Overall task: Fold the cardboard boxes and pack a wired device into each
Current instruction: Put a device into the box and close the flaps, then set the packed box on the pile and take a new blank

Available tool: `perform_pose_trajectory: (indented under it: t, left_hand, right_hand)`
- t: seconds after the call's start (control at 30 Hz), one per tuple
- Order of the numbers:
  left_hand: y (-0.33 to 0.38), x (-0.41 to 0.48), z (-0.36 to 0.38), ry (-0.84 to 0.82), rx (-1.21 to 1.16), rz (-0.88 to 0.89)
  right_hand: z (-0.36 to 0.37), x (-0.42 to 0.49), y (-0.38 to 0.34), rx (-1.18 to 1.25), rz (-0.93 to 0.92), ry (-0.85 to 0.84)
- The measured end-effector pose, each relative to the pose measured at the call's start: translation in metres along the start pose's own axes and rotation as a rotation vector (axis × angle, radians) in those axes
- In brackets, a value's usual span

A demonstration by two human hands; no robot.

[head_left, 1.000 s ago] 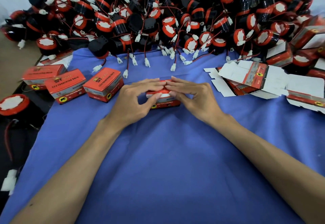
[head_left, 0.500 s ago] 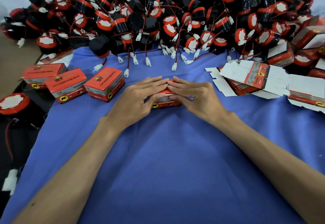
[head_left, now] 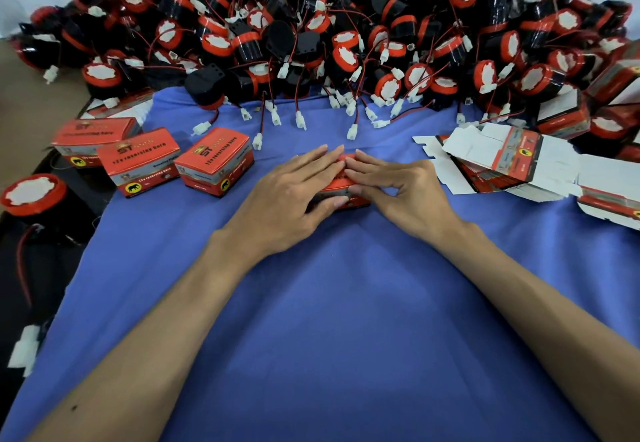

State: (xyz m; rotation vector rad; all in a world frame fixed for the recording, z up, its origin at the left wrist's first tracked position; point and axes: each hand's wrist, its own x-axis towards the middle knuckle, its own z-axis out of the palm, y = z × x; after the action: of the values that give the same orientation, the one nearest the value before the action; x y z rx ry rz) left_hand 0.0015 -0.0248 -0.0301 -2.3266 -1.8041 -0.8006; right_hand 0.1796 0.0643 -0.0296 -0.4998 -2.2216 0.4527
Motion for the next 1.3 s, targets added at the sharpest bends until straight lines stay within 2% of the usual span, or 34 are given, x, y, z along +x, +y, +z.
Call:
perform_pose_trajectory:
  t: [0.13, 0.3, 0.53, 0.6, 0.67, 0.73, 0.83, 0.93, 0.97, 1.07, 1.2, 1.27, 1.3]
  left_hand:
    - [0.009, 0.003, 0.004, -0.027, 0.116, -0.068]
    - [0.007, 0.007, -0.002, 0.035, 0.225, -0.063]
    - [0.000, 0.000, -0.005, 0.052, 0.289, -0.158]
    - [0.002, -0.001, -0.006, 0.071, 0.275, -0.149]
    - [0.001, -0.002, -0.008, 0.119, 0.276, -0.168]
    - [-0.004, -0.003, -0.013, 0.175, 0.328, -0.235]
    - [-0.011, -0.003, -0.015, 0.188, 0.401, -0.219]
    - [-0.012, -0.004, -0.007, 0.087, 0.370, -0.113]
    - [-0.012, -0.004, -0.005, 0.087, 0.387, -0.145]
    - [-0.010, -0.006, 0.000, 0.084, 0.497, -0.391]
    - [-0.013, -0.007, -0.001, -0.106, 0.639, -0.653]
    - [-0.019, -0.007, -0.005, -0.110, 0.666, -0.671]
    - [-0.020, -0.006, -0.007, -0.048, 0.628, -0.609]
  right_hand:
    - [-0.002, -0.003, 0.002, -0.020, -0.005, -0.089]
    - [-0.006, -0.001, 0.004, 0.044, 0.034, -0.230]
    - [-0.005, -0.004, -0.001, 0.034, 0.068, -0.350]
    - [-0.006, -0.005, 0.001, -0.088, 0.127, -0.318]
    - [-0.009, -0.003, 0.009, -0.358, 0.162, -0.168]
    - [-0.017, 0.004, 0.018, -0.591, 0.307, -0.086]
    - [-0.029, 0.006, 0.031, -0.720, 0.543, -0.104]
    - [-0.030, 0.001, 0.036, -0.813, 0.669, -0.207]
    - [-0.030, 0.001, 0.037, -0.832, 0.704, -0.236]
    - [-0.032, 0.003, 0.039, -0.873, 0.817, -0.293]
    - [-0.034, 0.000, 0.041, -0.909, 0.818, -0.299]
    - [-0.034, 0.001, 0.039, -0.925, 0.766, -0.265]
    - [-0.034, 0.002, 0.037, -0.928, 0.739, -0.239]
